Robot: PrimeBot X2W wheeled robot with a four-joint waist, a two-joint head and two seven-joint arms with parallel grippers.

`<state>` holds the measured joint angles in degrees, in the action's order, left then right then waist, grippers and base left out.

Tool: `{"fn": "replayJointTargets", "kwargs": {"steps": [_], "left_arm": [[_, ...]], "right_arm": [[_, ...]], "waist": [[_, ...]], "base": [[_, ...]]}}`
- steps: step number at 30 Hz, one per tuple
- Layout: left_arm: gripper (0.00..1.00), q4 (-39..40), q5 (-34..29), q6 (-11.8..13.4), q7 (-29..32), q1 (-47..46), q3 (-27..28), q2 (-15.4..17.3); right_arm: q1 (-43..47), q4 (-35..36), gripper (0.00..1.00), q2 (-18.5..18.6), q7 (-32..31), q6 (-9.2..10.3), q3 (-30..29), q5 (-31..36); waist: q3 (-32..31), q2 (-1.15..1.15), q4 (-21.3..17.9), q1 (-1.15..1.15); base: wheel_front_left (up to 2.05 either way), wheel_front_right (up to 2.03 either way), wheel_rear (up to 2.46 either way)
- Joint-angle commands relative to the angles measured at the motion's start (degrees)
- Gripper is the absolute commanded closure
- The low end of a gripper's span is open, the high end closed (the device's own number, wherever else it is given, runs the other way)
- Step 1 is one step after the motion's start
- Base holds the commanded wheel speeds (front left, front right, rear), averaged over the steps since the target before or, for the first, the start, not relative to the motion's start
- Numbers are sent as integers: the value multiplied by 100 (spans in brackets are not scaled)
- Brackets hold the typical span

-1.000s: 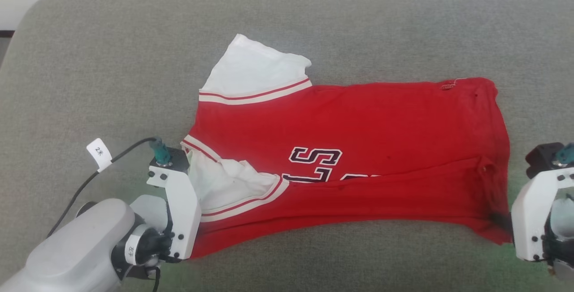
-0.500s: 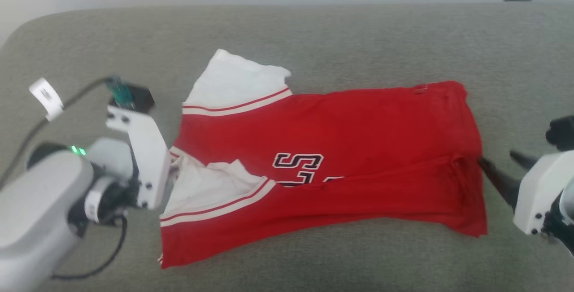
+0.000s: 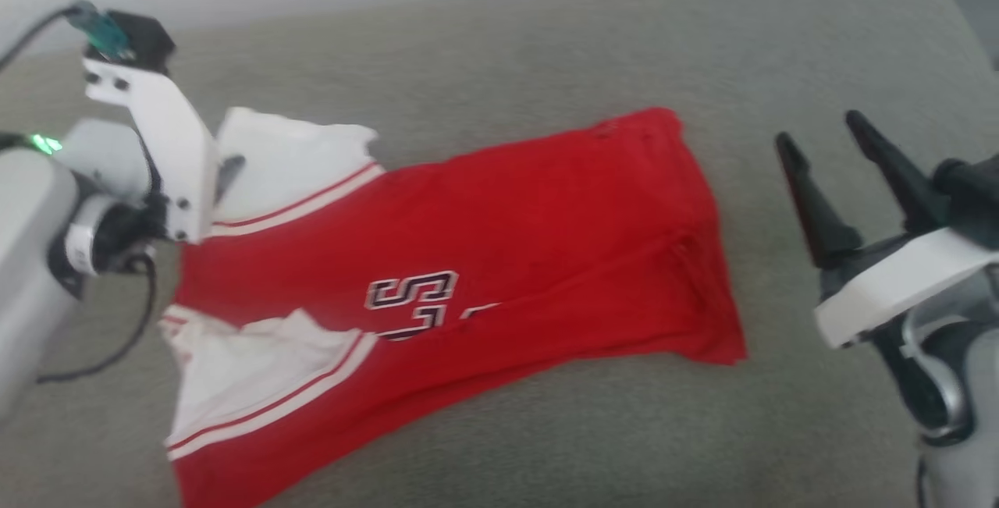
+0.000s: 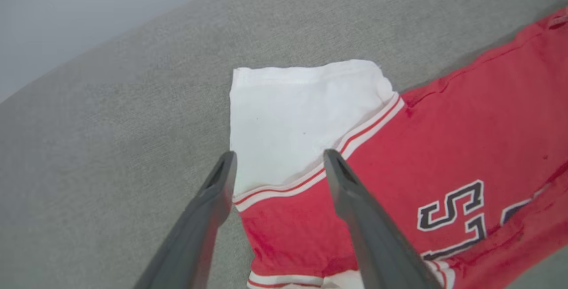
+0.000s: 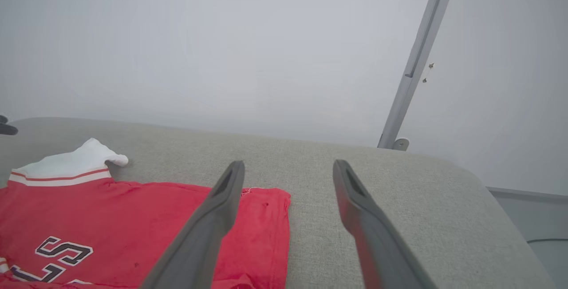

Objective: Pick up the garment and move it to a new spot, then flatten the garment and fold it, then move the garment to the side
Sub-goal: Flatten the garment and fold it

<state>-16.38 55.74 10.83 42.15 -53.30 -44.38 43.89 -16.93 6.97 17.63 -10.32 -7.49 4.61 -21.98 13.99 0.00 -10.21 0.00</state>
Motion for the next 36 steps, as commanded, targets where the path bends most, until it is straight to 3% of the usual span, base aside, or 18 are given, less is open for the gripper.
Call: {"fn": "replayJointTargets", "kwargs": {"steps": [1,9,16,26,27,28,36], "left_arm": [[0,-196,-81,-67,-96,-143,50,-6],[0,-1562,-38,-263,-234,-725,260,-46],[0,-2409,4,-442,-105,-1072,261,-193],[0,-3392,57,-321,350,-1118,107,-473],[79,-3491,107,-314,465,-1095,98,-516],[100,-3563,142,-285,516,-1093,112,-562],[100,-3712,115,-501,396,-1534,56,-1014]], "right_arm": [[-44,-45,0,-101,137,-1,64,60],[-95,-226,0,-302,511,-1,297,29],[-184,-272,0,-278,522,-1,385,-86],[-530,-336,0,-58,31,-1,718,-446],[-599,-367,0,-18,-60,-1,765,-500],[-689,-404,0,11,-165,-1,809,-559],[-2186,-1293,0,270,-1310,-1,1261,-1130]], "waist": [[220,0,-357,0],[665,0,-861,0],[985,0,-1010,0],[1260,0,-951,0],[1283,0,-933,0],[1307,0,-913,0],[1528,0,-567,0]], "base": [[0,0,0],[0,0,0],[0,0,0],[0,0,0],[0,0,0],[0,0,0],[0,0,0]]}}
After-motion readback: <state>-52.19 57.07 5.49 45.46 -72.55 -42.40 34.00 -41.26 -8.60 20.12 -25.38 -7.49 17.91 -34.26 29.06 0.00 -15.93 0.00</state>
